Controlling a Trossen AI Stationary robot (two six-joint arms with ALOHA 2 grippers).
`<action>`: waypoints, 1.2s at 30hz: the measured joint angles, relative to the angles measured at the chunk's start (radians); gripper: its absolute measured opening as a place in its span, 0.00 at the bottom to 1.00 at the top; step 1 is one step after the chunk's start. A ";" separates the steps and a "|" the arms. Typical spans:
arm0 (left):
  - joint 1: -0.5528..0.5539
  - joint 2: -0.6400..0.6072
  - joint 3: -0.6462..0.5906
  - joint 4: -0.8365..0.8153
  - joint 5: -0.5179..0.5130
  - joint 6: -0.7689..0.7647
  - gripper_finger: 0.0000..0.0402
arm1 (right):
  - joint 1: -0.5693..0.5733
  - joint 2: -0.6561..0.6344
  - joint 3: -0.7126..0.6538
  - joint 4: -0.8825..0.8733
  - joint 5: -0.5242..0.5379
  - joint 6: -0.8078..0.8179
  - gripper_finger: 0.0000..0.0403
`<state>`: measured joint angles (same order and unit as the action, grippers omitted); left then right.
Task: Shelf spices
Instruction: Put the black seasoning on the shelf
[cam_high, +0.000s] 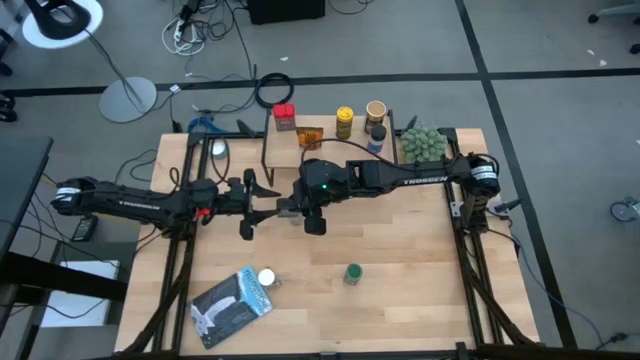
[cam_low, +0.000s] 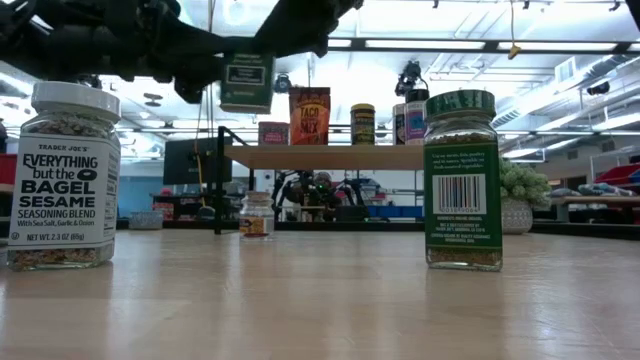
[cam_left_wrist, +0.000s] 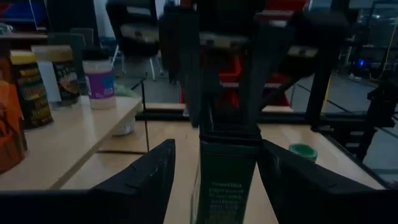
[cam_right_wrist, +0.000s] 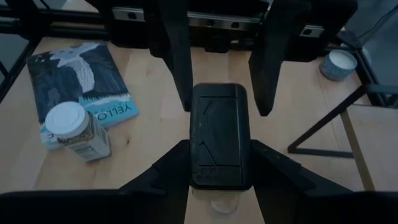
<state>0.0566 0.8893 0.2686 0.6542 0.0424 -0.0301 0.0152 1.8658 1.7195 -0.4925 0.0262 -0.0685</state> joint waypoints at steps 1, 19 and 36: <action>0.000 0.002 0.005 0.001 0.006 0.000 0.57 | 0.001 0.000 0.000 0.002 -0.001 0.000 0.37; 0.000 0.005 0.015 0.009 0.021 -0.007 0.46 | 0.001 -0.001 -0.001 -0.001 0.000 -0.003 0.37; 0.000 0.007 0.014 0.007 0.022 -0.008 0.42 | 0.001 -0.001 -0.001 0.006 0.000 -0.003 0.39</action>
<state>0.0566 0.8967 0.2827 0.6608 0.0641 -0.0380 0.0158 1.8645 1.7184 -0.4862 0.0265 -0.0719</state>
